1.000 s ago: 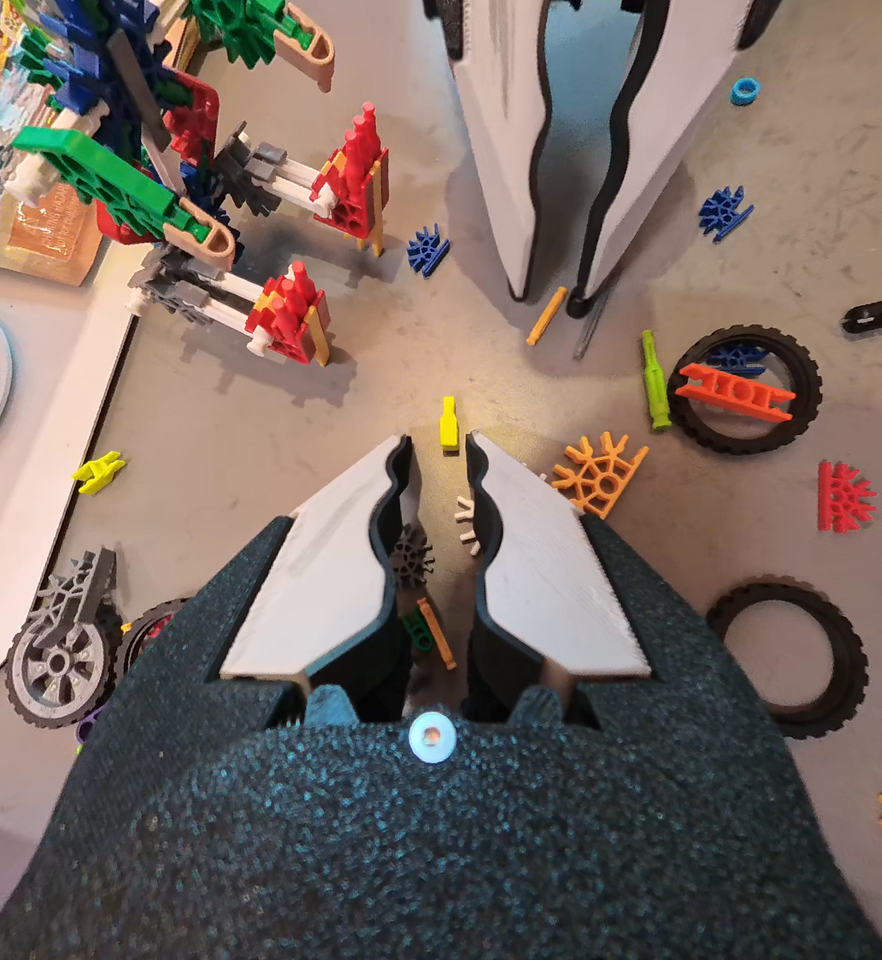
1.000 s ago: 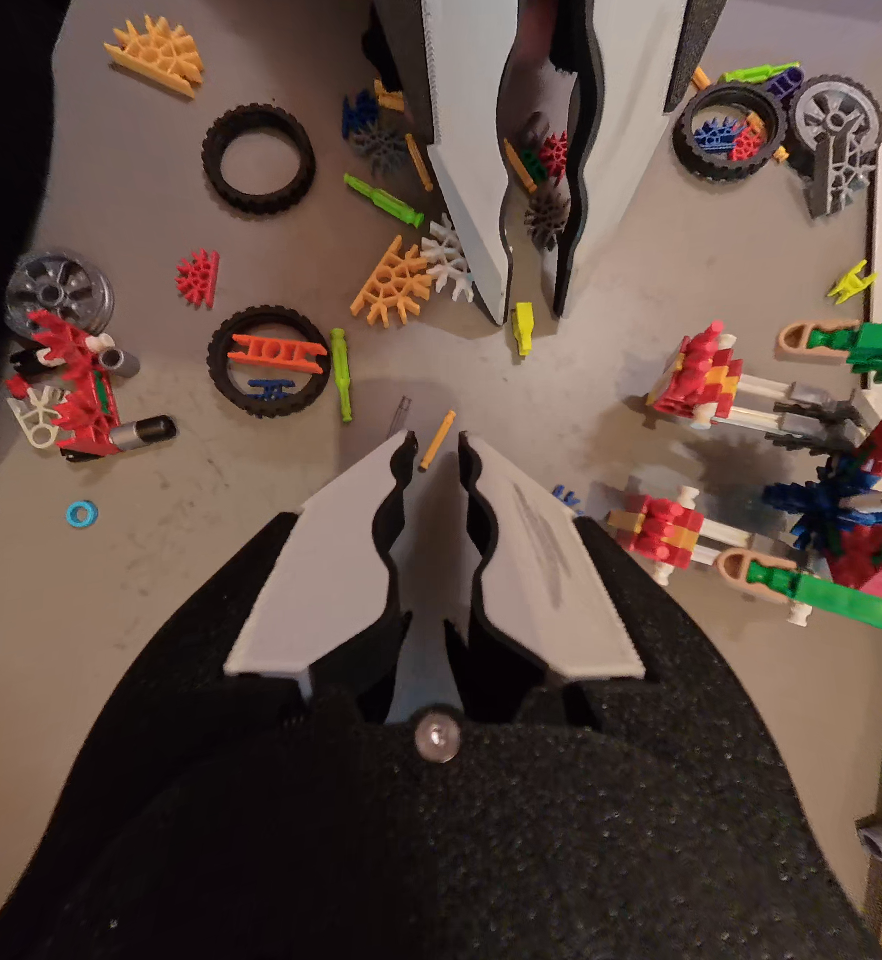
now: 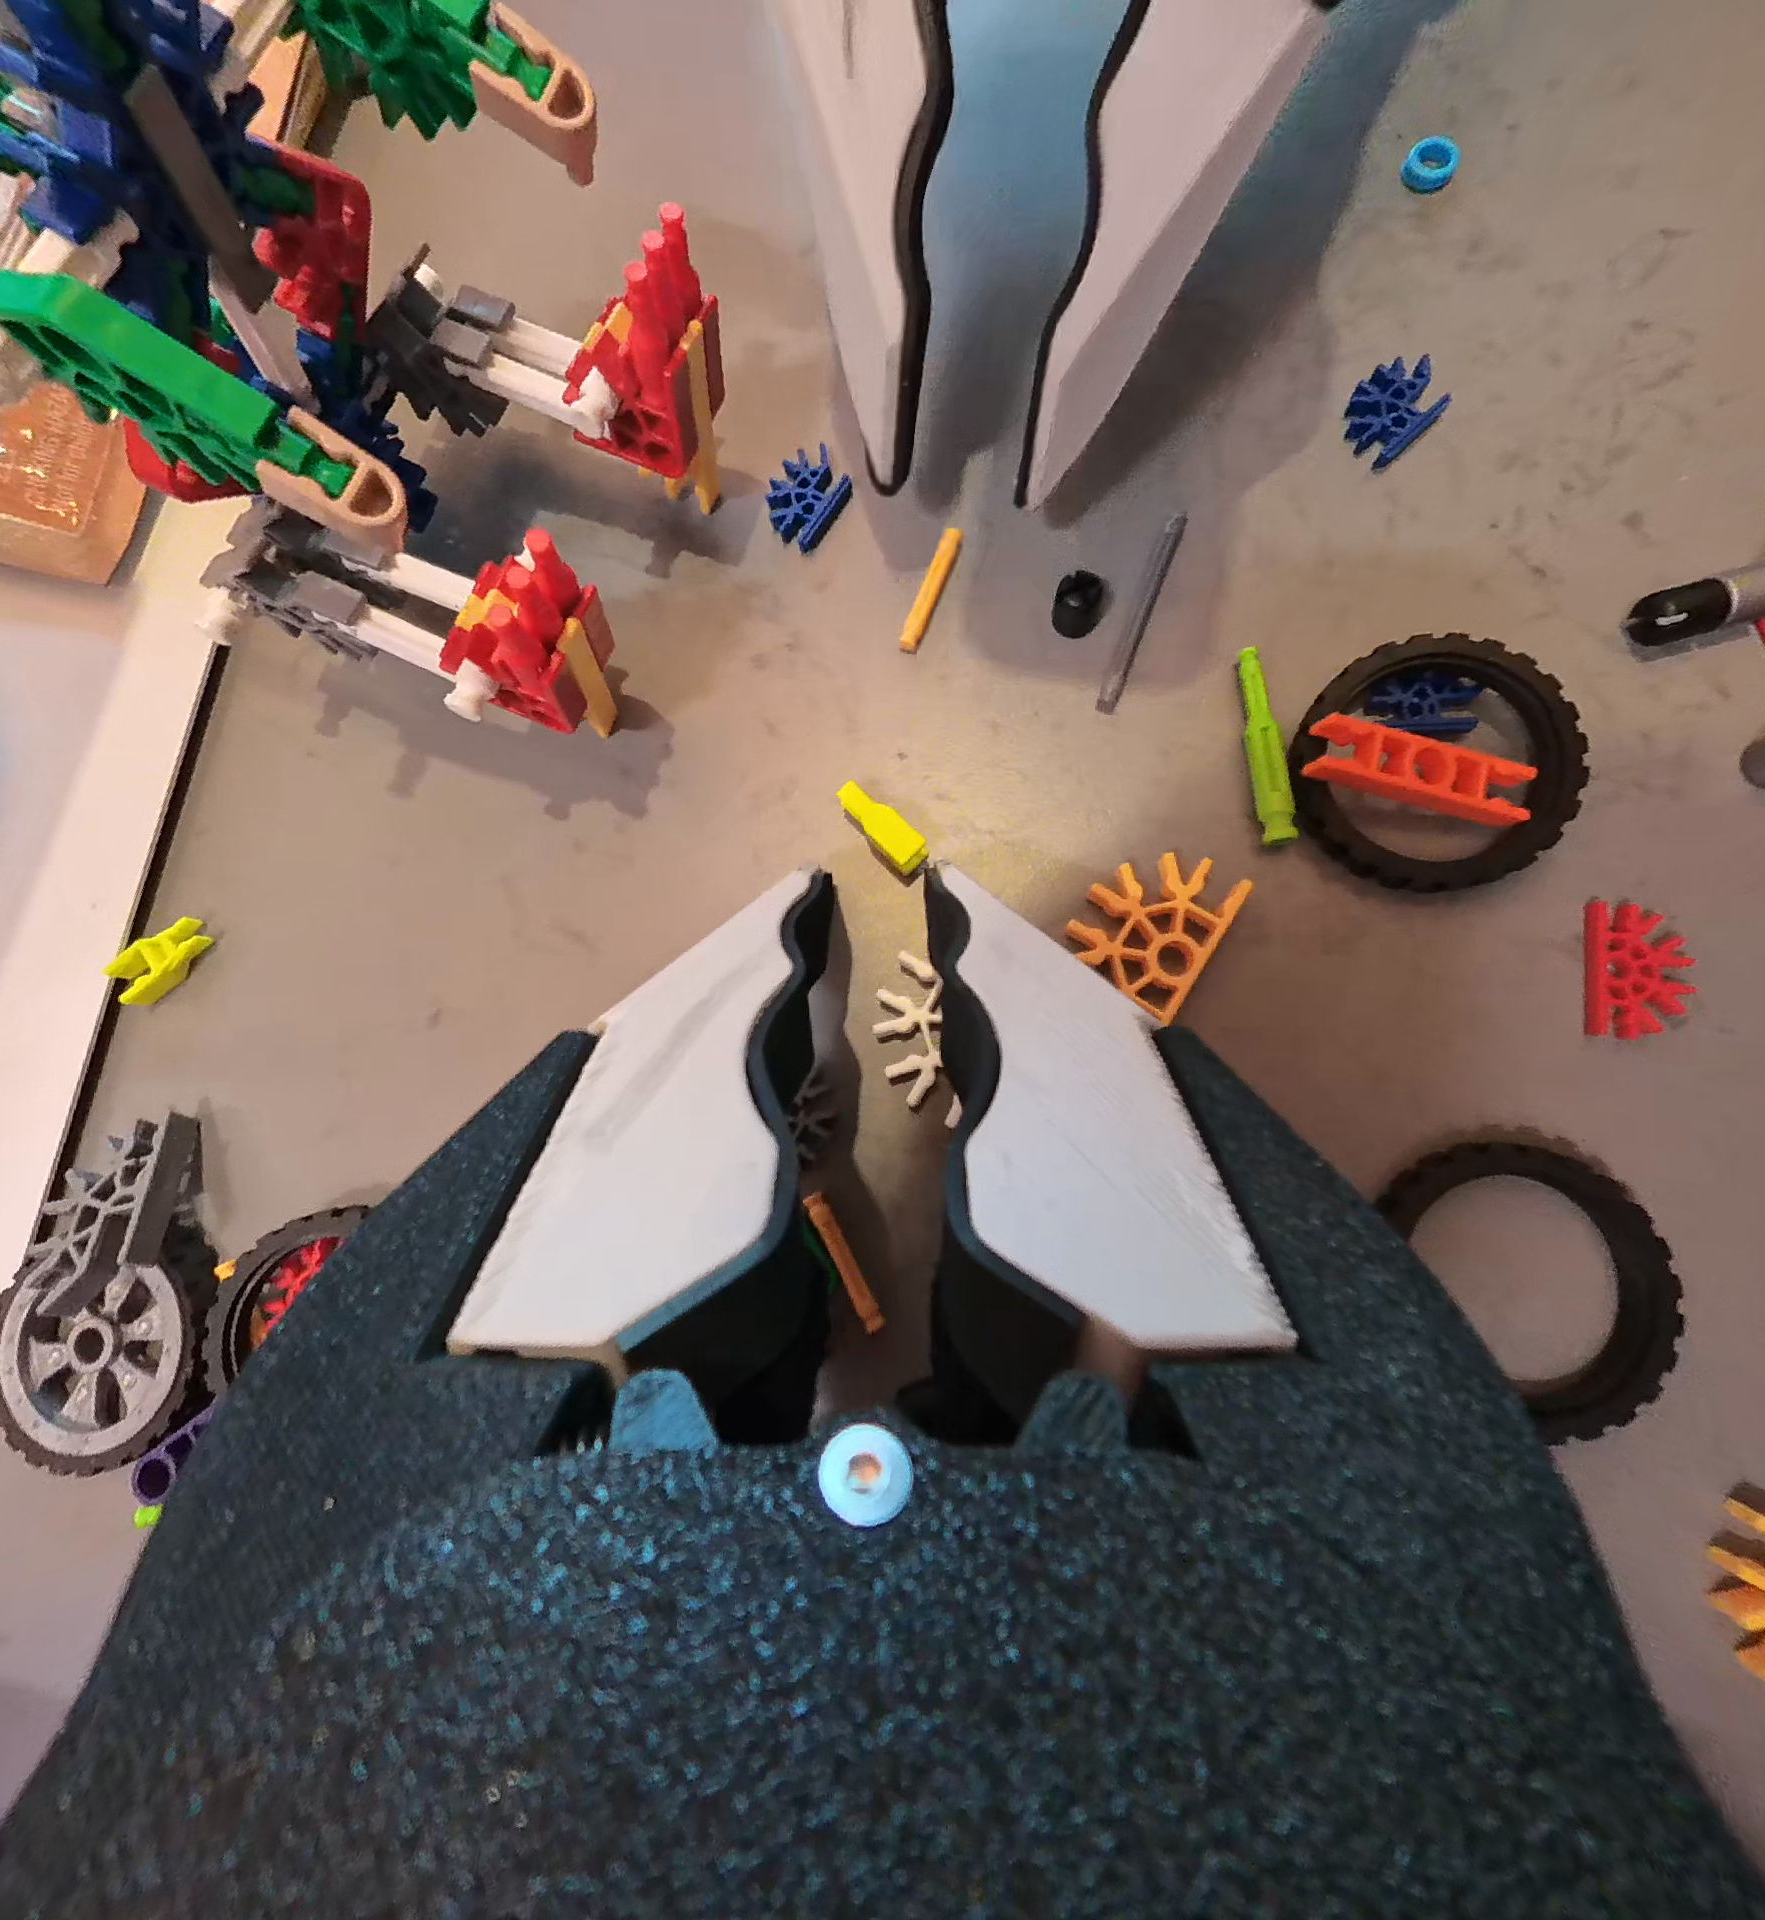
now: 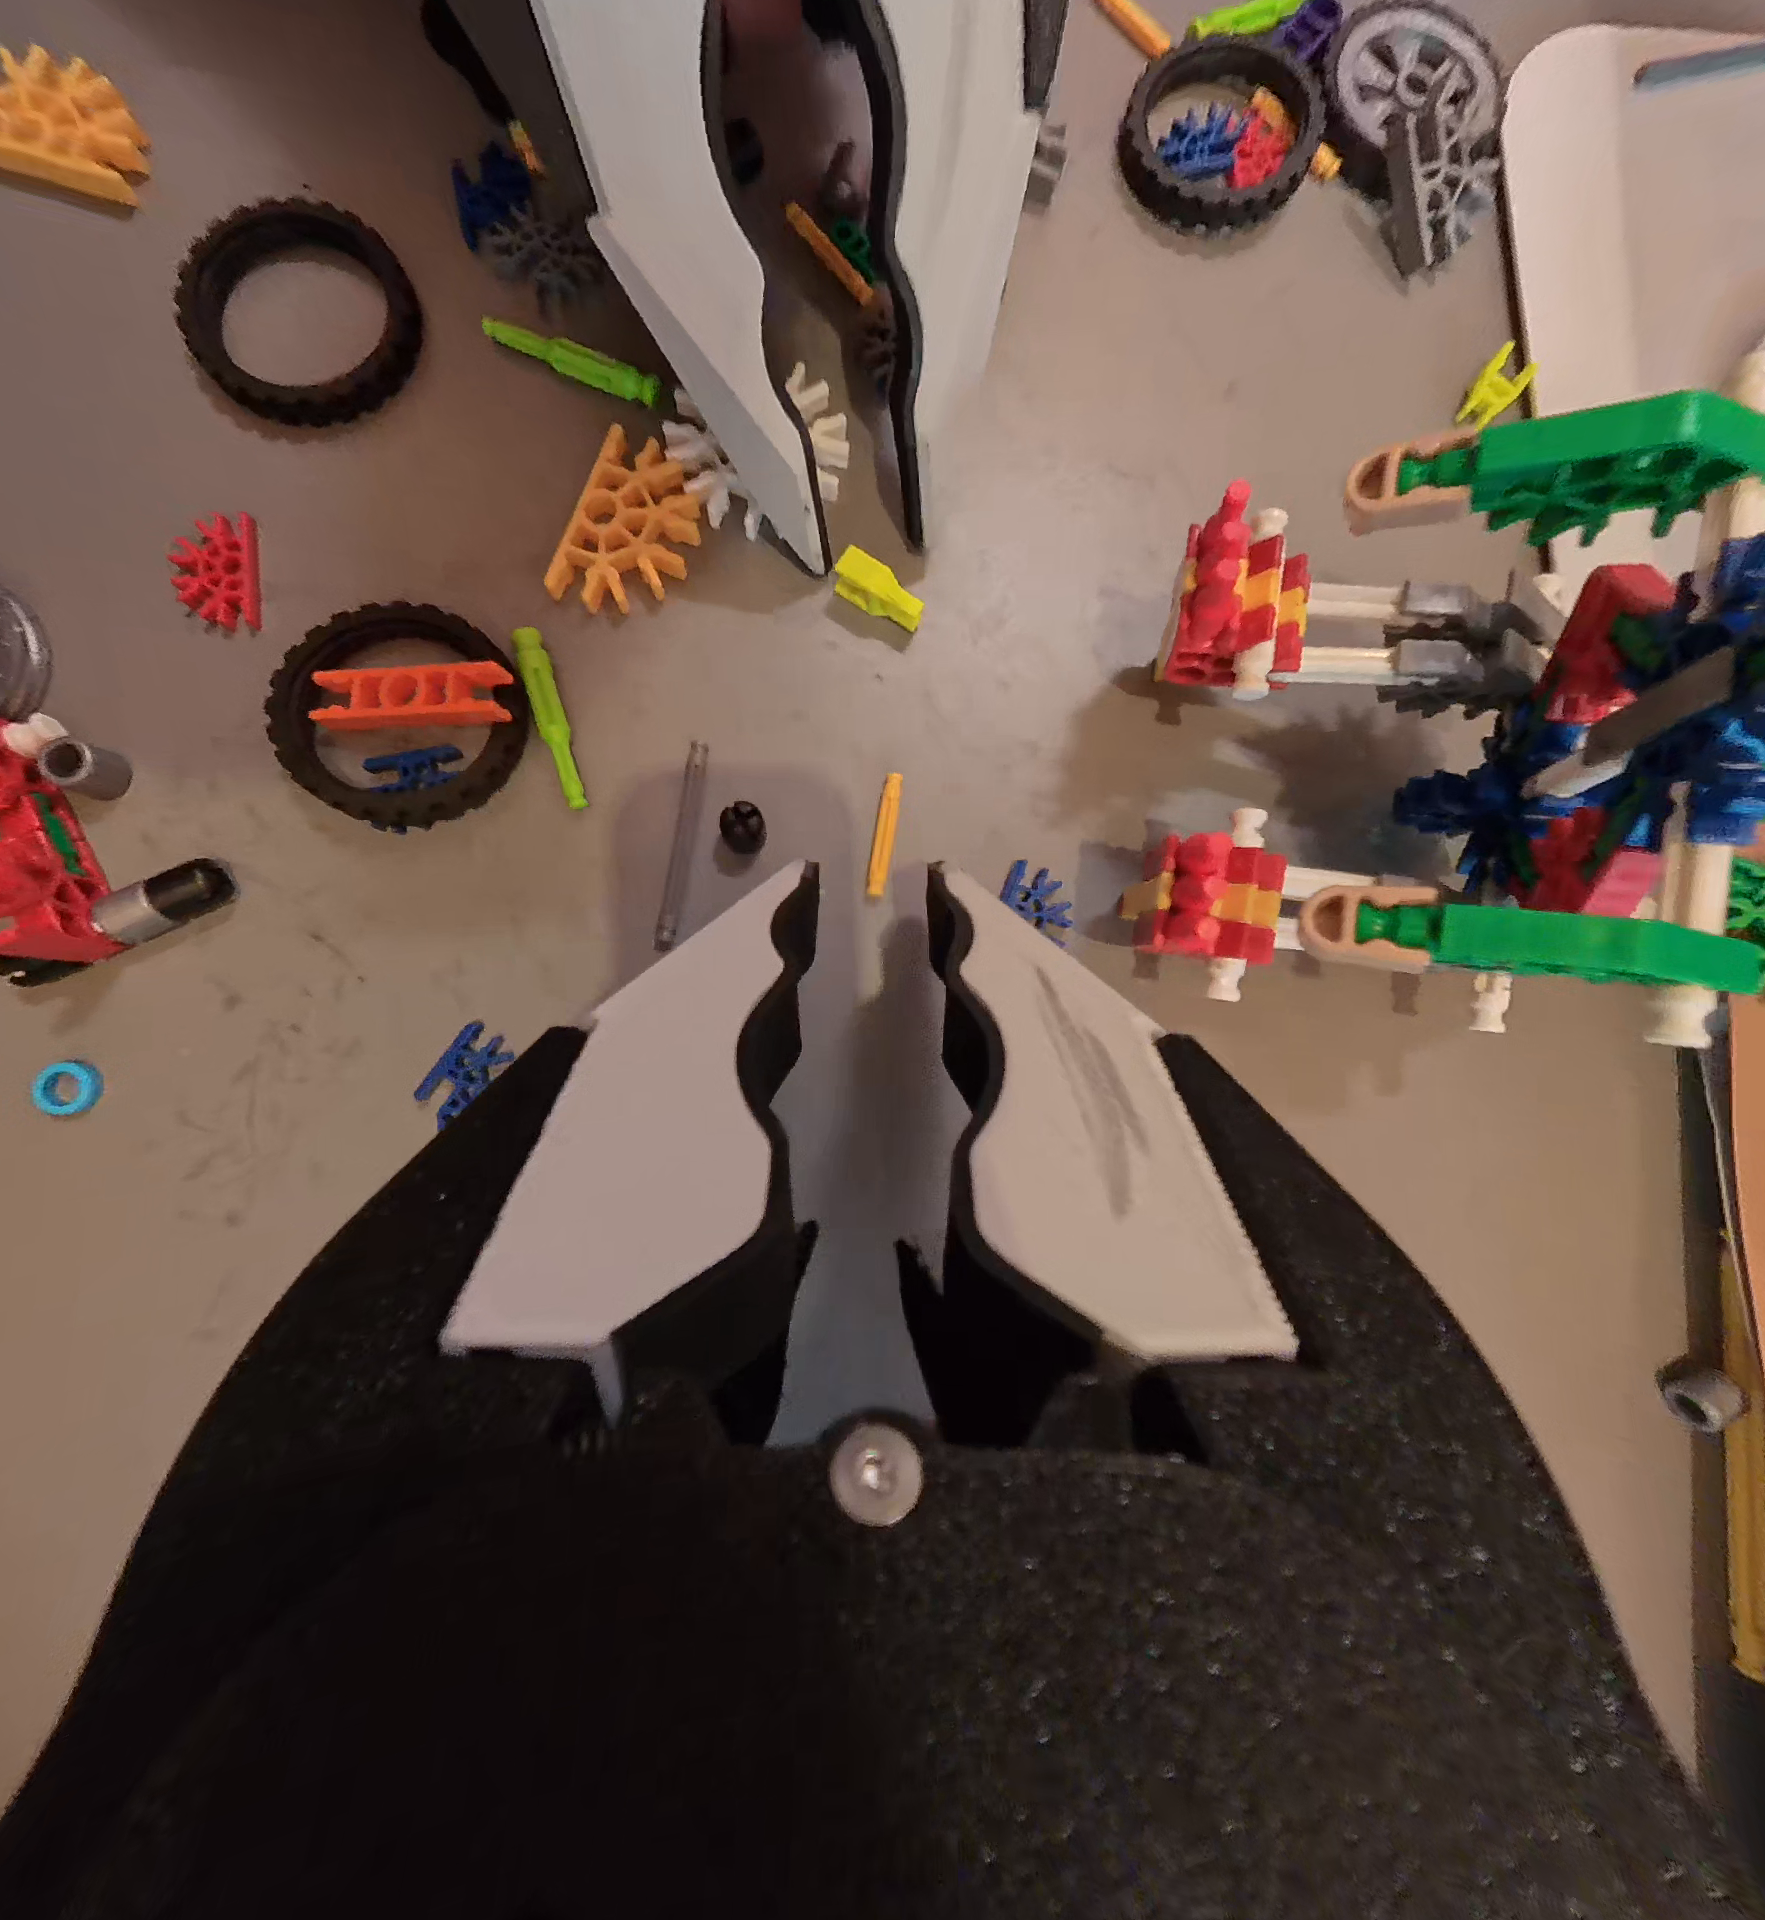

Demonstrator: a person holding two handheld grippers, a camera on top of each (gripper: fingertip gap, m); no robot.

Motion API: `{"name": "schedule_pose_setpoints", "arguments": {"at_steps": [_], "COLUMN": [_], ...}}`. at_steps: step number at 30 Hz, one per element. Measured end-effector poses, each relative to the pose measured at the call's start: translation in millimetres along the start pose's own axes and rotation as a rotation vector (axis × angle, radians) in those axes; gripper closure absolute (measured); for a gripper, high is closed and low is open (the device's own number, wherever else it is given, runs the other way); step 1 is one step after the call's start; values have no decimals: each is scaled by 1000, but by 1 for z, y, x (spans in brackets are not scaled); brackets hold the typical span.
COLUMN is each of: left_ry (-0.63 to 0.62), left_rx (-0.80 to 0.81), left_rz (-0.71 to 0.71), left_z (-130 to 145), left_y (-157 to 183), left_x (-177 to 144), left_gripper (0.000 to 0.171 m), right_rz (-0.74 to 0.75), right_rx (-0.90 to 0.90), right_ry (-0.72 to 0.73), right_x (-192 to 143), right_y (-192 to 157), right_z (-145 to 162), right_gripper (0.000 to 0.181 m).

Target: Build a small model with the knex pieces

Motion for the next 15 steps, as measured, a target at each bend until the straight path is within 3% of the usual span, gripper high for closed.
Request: {"name": "schedule_pose_setpoints", "arguments": {"at_steps": [4, 15], "left_ry": [-1, -2], "left_rx": [0, 4], "left_rz": [1, 11], "left_z": [0, 1], "left_y": [0, 2], "left_x": [0, 0], "left_gripper": [157, 160], "right_rz": [23, 46], "right_rx": [-24, 17], "right_ry": [-43, -13], "right_x": [10, 9], "right_y": [0, 9], "right_z": [4, -2], "right_gripper": [178, 179]}}
Point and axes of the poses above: each gripper's, where its closed fingertips meet, x out along the fingers, z out of its underside, y = z × x across the jaws, the point moved 3 cm from there along -x, back along the fingers, and after that the axes turned 3 degrees about -x, right-handed, at the moved point
